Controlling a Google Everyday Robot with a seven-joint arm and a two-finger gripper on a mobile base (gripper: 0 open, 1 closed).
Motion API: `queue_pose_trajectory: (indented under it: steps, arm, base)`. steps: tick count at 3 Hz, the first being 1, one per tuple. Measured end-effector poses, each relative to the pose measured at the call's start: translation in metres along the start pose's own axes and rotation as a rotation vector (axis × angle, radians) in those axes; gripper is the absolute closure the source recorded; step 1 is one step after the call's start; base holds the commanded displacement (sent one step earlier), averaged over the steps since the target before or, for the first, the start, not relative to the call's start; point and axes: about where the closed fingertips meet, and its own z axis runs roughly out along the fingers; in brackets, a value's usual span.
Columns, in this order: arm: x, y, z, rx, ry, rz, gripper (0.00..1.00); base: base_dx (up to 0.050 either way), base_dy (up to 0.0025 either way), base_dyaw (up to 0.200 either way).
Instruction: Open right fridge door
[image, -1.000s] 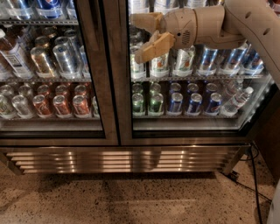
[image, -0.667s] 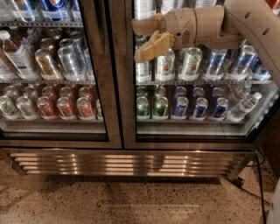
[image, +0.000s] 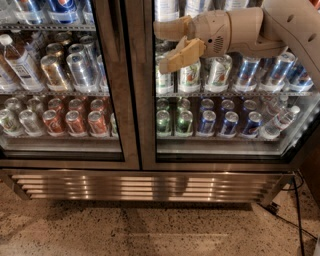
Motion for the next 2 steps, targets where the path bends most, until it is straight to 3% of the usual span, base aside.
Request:
queue_pose_trajectory:
  steps: [2]
  arm:
    - [-0.0003,0.0019,0.0005,-0.007,0.0,0.003,0.0]
  base:
    - [0.0,0.0,0.0]
